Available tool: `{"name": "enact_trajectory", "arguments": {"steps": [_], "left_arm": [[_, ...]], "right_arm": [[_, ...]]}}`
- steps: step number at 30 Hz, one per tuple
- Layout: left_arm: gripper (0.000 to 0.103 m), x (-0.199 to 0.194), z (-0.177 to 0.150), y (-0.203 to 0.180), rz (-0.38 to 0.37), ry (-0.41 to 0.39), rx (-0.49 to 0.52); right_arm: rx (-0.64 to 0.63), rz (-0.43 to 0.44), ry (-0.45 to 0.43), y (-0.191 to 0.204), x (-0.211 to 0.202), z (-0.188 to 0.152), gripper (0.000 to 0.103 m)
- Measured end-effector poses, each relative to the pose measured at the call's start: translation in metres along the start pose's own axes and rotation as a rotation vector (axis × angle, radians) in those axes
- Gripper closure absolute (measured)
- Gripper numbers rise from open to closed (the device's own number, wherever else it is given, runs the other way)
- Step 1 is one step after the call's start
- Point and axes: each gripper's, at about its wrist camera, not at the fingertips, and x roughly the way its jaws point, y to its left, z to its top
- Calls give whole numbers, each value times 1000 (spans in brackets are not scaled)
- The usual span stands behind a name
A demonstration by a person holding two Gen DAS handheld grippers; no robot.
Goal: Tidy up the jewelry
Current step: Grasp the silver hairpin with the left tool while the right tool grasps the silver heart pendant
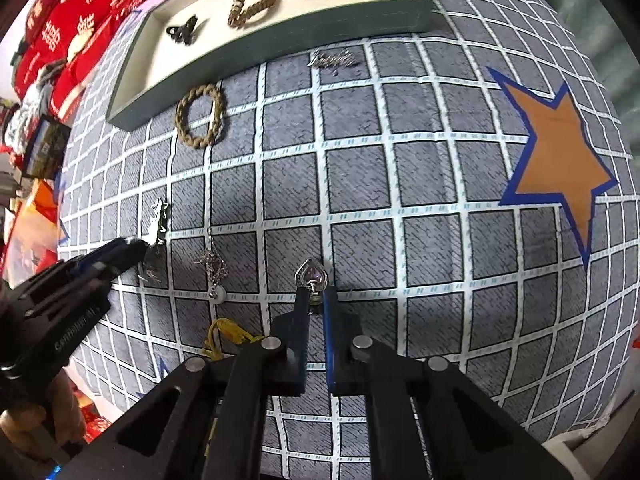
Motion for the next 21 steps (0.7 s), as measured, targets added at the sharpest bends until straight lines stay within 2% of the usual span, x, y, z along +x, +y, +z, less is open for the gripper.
{"name": "enact_trajectory", "arguments": {"steps": [2, 9, 15, 17, 18, 19, 21], "left_arm": [[0, -9, -5, 5, 37, -47, -5], [0, -9, -4, 1, -2, -40, 20], [0, -8, -2, -21, -35, -17, 70], [0, -5, -1, -23, -45, -11, 68], [0, -3, 0, -25, -50, -7, 58], [2, -1, 2, -23, -57, 0, 38], [4, 5, 7, -21, -64, 23, 1]], "right_arm": [[9, 4, -1, -4, -2, 0, 97], [28, 34, -16, -16, -8, -2, 97], [51, 74, -1, -30, -12, -4, 94], [50, 66, 2, -30, -10, -4, 85], [49, 65, 4, -30, -9, -4, 73], [48, 63, 3, -33, -10, -3, 65], [44, 52, -4, -33, -11, -5, 65]]}}
